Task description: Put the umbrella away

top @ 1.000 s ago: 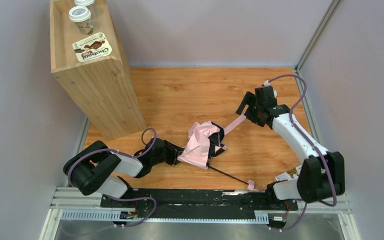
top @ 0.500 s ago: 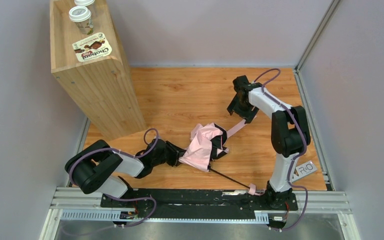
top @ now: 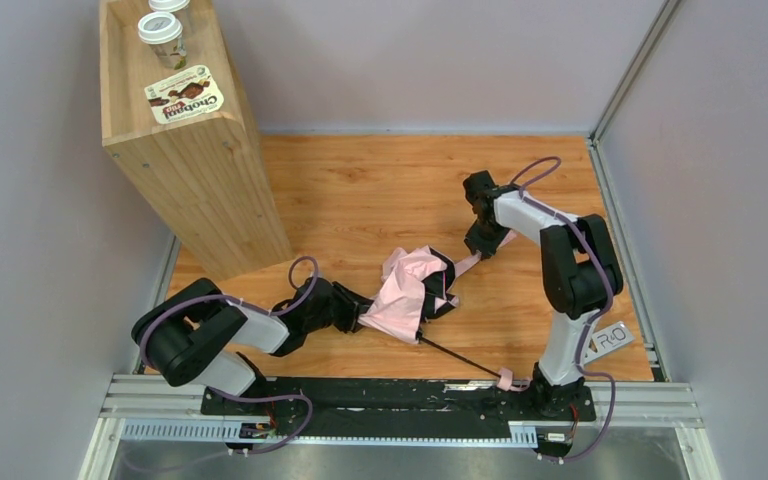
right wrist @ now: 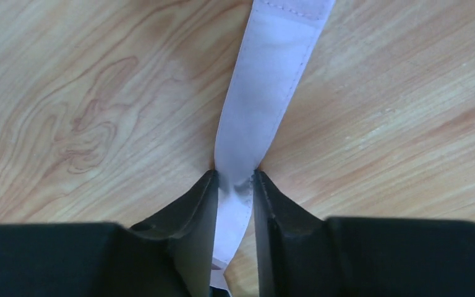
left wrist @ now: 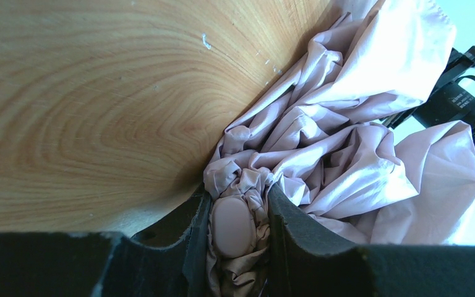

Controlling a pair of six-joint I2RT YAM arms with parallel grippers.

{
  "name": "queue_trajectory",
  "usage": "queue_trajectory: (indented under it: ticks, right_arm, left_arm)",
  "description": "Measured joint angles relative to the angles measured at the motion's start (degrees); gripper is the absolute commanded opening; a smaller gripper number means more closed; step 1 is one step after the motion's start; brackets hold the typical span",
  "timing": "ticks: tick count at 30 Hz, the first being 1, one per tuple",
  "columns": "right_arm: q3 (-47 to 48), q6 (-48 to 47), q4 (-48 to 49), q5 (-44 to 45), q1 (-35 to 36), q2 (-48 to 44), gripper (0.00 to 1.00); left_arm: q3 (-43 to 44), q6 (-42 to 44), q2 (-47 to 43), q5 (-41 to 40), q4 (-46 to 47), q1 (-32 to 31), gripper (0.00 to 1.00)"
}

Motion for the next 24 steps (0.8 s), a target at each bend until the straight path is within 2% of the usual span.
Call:
queue_trajectory:
  ticks: [3, 9, 18, 23, 24]
  right_arm:
    - [0.5, -0.2, 1.1, 1.6, 1.4, 0.4, 0.0]
    - [8.2, -3.0, 4.7, 3.0, 4.9, 6.1, 0.0]
    - [20.4, -15.8, 14.8, 4.8, 9.3, 15.7, 0.0]
    - [22.2, -20.0, 16.9, 5.3, 9.7, 17.3, 0.0]
    - [22.8, -21.0, 16.8, 5.2, 9.6, 17.6, 0.05]
  left_arm:
    - [0.0, 0.0, 0.1, 0.0, 0.2, 0.0, 0.0]
    - [0.0, 0.0, 0.7, 0.1, 0.7, 0.0, 0.0]
    - [1.4, -0.4, 5.0, 1.0, 4.7, -0.1, 0.0]
    - [1.9, -1.0, 5.8, 0.6, 5.2, -0.2, 0.0]
    - [1.9, -1.4, 5.8, 0.4, 5.2, -0.2, 0.0]
